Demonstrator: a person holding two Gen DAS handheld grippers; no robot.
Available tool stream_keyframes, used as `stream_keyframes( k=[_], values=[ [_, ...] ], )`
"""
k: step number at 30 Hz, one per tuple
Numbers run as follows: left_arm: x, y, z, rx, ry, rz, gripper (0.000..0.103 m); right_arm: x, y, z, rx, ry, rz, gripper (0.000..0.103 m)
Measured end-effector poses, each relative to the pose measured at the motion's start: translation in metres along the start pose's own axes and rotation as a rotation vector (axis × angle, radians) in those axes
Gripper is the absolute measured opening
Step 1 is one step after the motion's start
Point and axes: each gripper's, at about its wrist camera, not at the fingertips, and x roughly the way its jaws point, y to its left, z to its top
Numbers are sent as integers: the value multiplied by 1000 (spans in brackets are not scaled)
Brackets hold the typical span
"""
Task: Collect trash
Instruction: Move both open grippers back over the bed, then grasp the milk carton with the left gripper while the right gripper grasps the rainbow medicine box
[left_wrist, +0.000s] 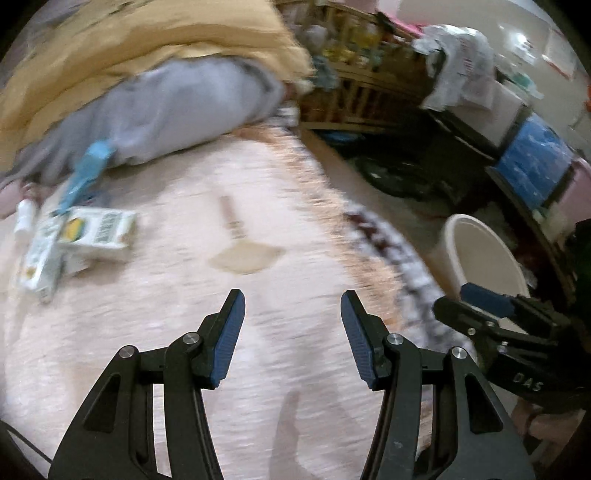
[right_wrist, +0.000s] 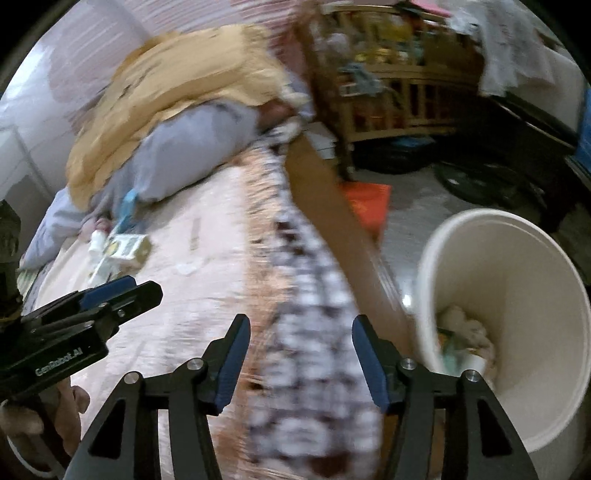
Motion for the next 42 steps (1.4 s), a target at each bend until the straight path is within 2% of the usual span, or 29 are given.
stream_keyframes(
  k=[13, 18, 23, 28, 30, 33, 35, 37, 38, 39, 42],
  values=[
    [-29, 167, -24, -189, 0, 214, 53, 63, 128, 15, -253, 79, 139, 60],
    [-28, 228, -16, -260, 9, 239, 53, 96, 181, 37, -398, 77, 210, 64],
    [-10, 261, 2, -264, 41, 222, 53, 131, 235, 60, -576, 72, 285, 66],
    [23, 280, 23, -215, 101, 208, 53, 174, 267, 78, -686, 124, 349, 69],
    [34, 283, 29, -186, 112, 237, 53, 191, 276, 81, -729, 140, 339, 69],
    [48, 287, 36, -184, 154, 226, 53, 208, 282, 83, -754, 162, 338, 69],
    [53, 285, 38, -172, 151, 232, 53, 213, 283, 86, -757, 149, 308, 69],
    [55, 283, 40, -166, 151, 246, 53, 213, 279, 89, -718, 146, 333, 60],
    [54, 283, 38, -169, 150, 247, 53, 211, 277, 89, -703, 140, 340, 46],
    [54, 282, 38, -174, 146, 245, 53, 207, 274, 89, -690, 135, 348, 38],
    [50, 281, 33, -186, 150, 222, 52, 199, 274, 86, -693, 146, 345, 35]
  ],
)
